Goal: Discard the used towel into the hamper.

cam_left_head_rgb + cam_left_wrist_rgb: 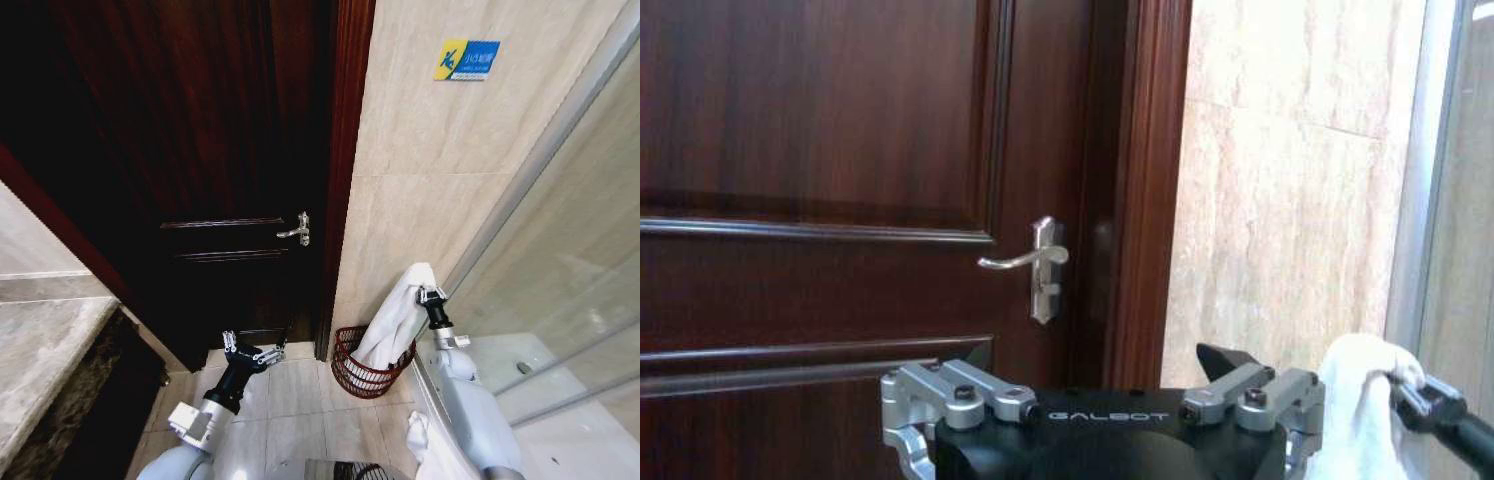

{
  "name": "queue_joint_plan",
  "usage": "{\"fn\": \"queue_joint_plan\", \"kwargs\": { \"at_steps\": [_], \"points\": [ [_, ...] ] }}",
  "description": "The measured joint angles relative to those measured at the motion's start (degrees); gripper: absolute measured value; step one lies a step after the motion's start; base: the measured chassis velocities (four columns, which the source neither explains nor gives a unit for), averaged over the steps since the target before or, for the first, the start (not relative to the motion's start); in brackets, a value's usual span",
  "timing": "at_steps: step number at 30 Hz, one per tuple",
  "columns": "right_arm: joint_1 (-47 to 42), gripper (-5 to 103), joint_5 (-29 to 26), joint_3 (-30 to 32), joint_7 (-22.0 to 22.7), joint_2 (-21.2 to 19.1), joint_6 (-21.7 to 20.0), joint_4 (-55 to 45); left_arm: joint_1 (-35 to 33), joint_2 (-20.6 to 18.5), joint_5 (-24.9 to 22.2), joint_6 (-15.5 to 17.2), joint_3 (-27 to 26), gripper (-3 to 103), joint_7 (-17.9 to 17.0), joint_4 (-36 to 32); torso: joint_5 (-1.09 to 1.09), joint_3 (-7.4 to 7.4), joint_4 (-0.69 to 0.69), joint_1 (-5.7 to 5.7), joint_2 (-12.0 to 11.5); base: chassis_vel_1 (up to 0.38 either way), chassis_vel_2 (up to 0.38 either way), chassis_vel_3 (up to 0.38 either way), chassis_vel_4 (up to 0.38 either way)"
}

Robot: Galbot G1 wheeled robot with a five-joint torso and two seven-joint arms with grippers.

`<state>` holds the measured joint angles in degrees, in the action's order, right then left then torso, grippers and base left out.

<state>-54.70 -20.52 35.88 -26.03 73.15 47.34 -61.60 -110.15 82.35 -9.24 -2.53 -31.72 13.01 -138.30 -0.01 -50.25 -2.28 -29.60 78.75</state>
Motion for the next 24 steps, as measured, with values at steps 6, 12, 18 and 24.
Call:
{"fn": "queue_joint_plan", "kwargs": {
  "at_steps": [6,12,18,24],
  "points": [
    [0.92,8,0.1,0.46,-1.61,0.0,-0.06,5.15,0.0,0.0,0.0,0.0,0.0,100,0.0,0.0,0.0,0.0,0.0,0.0,0.0,0.0,0.0,0.0,0.0],
    [2.32,8,0.15,0.42,-2.81,0.48,-0.11,9.42,0.0,0.0,0.0,0.0,0.0,100,0.0,0.0,0.0,0.0,0.0,0.0,0.0,0.0,0.0,0.0,0.0],
    [4.85,8,0.69,0.66,-4.36,1.32,-0.15,15.99,0.0,0.0,0.0,0.0,0.0,100,0.0,0.0,0.0,0.0,0.0,0.0,0.0,0.0,0.0,0.0,0.0],
    [6.12,8,0.66,0.79,-6.43,2.35,-0.17,20.58,0.0,0.0,0.0,0.0,0.0,100,0.0,0.0,0.0,0.0,0.0,0.0,0.01,0.0,0.0,0.0,0.0]
  ]
}}
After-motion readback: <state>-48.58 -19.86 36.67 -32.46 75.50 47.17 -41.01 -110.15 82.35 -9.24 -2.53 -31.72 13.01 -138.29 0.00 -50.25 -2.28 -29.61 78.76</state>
